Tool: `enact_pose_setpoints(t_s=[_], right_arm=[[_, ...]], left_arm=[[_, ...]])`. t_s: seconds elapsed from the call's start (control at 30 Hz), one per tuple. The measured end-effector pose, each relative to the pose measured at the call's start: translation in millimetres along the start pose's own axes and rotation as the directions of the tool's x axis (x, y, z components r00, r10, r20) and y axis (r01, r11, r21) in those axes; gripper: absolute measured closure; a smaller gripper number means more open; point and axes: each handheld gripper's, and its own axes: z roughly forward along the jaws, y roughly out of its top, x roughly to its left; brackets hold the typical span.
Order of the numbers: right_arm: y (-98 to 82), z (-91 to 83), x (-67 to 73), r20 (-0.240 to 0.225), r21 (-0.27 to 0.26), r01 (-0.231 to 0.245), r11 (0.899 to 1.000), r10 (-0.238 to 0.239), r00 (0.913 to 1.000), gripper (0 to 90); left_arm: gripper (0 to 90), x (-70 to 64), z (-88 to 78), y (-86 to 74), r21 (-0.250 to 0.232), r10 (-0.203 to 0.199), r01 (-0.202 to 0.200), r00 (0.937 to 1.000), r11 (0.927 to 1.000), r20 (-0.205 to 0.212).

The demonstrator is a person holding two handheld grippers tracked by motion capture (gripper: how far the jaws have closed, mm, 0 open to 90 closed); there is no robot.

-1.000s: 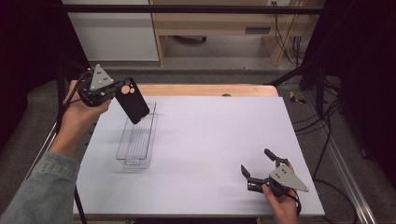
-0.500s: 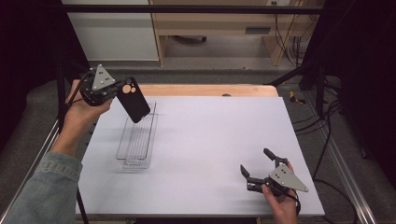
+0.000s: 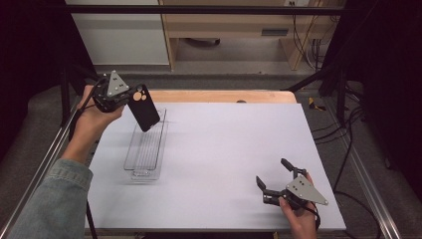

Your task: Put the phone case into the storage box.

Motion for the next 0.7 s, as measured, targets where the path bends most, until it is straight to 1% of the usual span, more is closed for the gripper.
enact_pose_setpoints(t_s=[0.17,0.43,0.7], right_arm=[[-1.2,1.2,-0.7,0.001,0.006,-0.003,1.000,0.003,1.0000,3.0],[-1.5,0.6,-0.7,0.003,0.004,-0.007,1.000,0.007,1.0000,3.3],[-1.0,0.4,-0.2,-0.007,0.003,-0.005,1.000,0.005,1.0000,3.4]], left_arm=[[83.8,-0.8,10.6,-2.5,0.014,0.009,-0.010,0.9999,0.9999,0.006],[83.8,-0.9,26.5,-7.0,0.039,0.025,-0.026,0.9997,0.9989,0.004],[83.8,0.6,37.5,-12.1,0.040,0.018,-0.018,0.9998,0.9990,0.003]])
